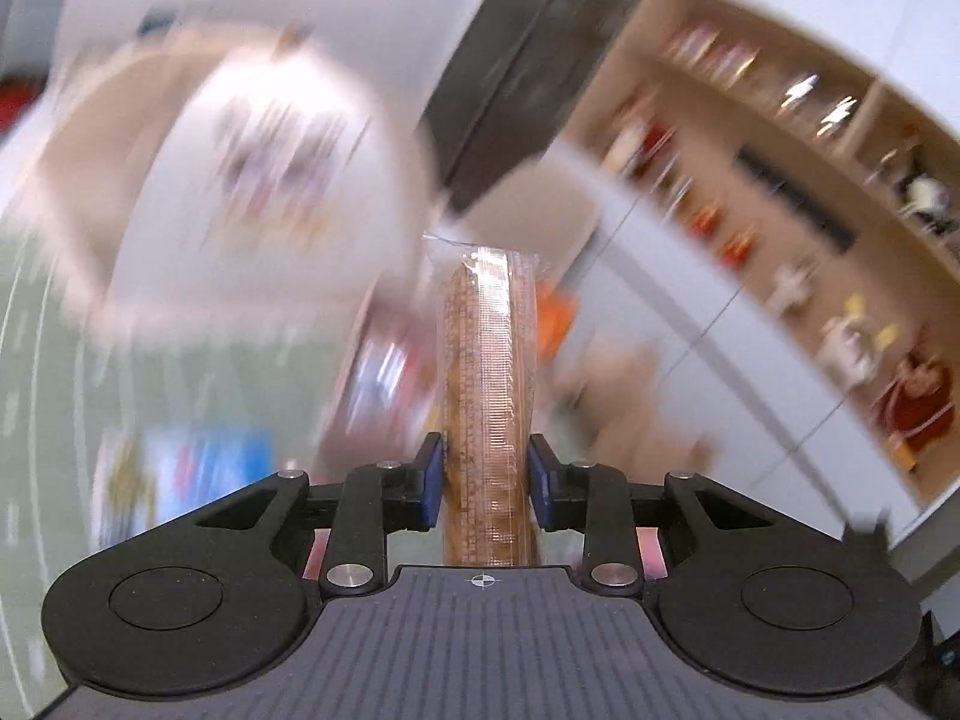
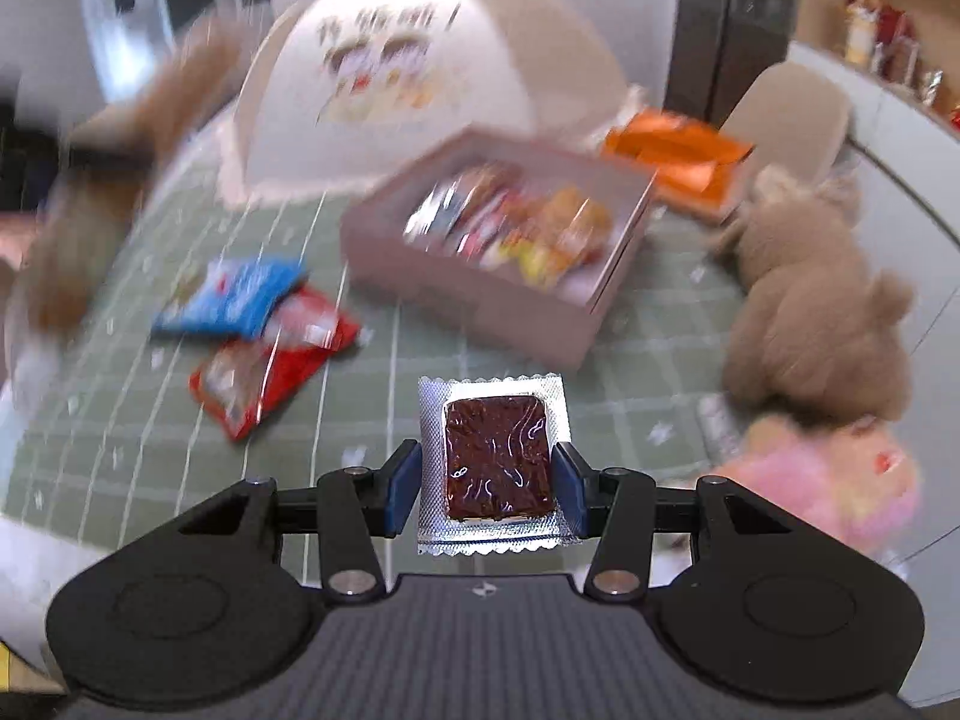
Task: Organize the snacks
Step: 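Carry bread stick with left tool while right tool carries chocolate into box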
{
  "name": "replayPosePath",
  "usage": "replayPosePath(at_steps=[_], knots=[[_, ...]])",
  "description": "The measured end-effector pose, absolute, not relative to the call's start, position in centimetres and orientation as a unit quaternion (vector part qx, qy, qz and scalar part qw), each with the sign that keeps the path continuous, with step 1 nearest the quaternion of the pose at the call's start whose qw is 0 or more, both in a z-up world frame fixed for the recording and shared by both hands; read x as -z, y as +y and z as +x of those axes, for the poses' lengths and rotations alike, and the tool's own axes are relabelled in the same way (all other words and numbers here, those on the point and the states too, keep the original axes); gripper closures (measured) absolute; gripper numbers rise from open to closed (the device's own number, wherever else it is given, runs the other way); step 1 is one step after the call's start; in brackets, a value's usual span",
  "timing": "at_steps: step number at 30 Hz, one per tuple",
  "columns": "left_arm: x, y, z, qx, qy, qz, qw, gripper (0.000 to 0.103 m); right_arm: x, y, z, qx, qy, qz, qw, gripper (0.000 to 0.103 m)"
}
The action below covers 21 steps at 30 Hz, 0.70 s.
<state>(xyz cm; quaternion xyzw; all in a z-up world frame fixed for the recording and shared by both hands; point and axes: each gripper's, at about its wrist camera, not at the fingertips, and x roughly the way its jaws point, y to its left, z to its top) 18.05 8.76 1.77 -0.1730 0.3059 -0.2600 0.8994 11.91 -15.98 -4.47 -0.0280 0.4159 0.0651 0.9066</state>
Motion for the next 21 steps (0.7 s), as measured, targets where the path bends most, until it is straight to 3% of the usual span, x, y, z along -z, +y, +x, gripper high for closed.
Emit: replayPosePath(at_steps=[4, 8, 14, 18, 21], knots=[[-6.1, 5.5, 24.4, 0.278, 0.264, -0.176, 0.907, 0.068, 1.8, -17.0, 12.4, -0.063, 0.379, -0.032, 0.923, 0.056], [-2.5, 2.7, 31.7, 0.261, 0.339, -0.197, 0.882, 0.068, 0.5, -18.2, 12.3, -0.050, 0.357, -0.042, 0.932, 0.056], [3.3, 6.9, 31.1, 0.238, 0.356, -0.253, 0.868, 0.068, 0.1, -21.7, 13.7, -0.021, 0.362, -0.020, 0.932, 0.056], [5.4, 11.1, 30.5, 0.181, 0.386, -0.255, 0.868, 0.068, -3.3, -22.0, 18.4, -0.061, 0.332, 0.029, 0.941, 0.056], [6.1, 13.6, 30.5, 0.144, 0.402, -0.242, 0.871, 0.068, -5.2, -21.4, 24.5, -0.096, 0.330, 0.063, 0.937, 0.047]])
